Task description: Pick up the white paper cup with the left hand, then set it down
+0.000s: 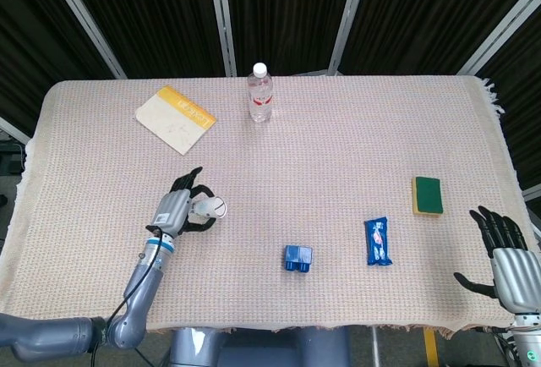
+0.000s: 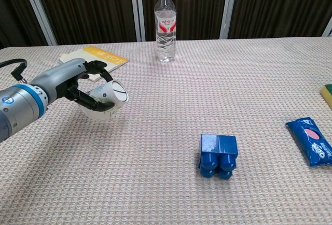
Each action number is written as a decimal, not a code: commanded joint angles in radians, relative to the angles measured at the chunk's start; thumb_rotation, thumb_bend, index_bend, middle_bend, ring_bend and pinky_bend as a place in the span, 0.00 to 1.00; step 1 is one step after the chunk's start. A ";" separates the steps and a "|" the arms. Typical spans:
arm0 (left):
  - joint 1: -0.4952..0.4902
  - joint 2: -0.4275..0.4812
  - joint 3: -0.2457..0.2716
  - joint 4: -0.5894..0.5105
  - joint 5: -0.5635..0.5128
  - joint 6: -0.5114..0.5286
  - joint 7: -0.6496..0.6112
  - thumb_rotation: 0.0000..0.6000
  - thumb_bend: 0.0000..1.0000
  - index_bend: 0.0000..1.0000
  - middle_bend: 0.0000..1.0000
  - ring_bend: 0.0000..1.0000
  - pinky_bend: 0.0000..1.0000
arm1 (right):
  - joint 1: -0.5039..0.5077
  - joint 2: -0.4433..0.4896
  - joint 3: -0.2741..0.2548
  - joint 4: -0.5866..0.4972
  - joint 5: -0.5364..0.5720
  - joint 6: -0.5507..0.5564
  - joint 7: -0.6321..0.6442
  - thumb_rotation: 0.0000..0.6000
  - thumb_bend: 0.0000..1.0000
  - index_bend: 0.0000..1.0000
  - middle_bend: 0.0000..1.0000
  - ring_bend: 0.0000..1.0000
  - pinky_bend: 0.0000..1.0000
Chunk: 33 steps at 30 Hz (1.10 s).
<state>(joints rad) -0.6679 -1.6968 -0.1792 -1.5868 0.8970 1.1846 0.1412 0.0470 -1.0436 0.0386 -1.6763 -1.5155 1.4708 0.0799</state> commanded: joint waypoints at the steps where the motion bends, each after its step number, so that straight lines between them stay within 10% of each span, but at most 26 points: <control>1: 0.077 -0.074 0.001 0.149 0.146 -0.050 -0.244 1.00 0.20 0.40 0.00 0.00 0.00 | 0.001 -0.001 0.001 0.002 0.002 -0.002 0.000 1.00 0.04 0.00 0.00 0.00 0.00; 17: 0.165 -0.050 0.069 0.237 0.278 -0.080 -0.388 1.00 0.20 0.34 0.00 0.00 0.00 | 0.001 -0.003 -0.001 0.003 -0.002 0.000 -0.002 1.00 0.04 0.00 0.00 0.00 0.00; 23: 0.198 -0.012 0.083 0.229 0.321 -0.068 -0.434 1.00 0.20 0.02 0.00 0.00 0.00 | 0.001 -0.005 -0.002 0.001 -0.003 -0.001 -0.009 1.00 0.04 0.00 0.00 0.00 0.00; 33: 0.246 0.085 0.101 0.199 0.424 0.011 -0.453 1.00 0.19 0.00 0.00 0.00 0.00 | 0.002 -0.010 -0.004 0.003 -0.003 -0.004 -0.019 1.00 0.04 0.00 0.00 0.00 0.00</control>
<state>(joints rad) -0.4363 -1.6370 -0.0887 -1.3818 1.2876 1.1625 -0.3296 0.0493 -1.0534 0.0346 -1.6737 -1.5185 1.4662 0.0603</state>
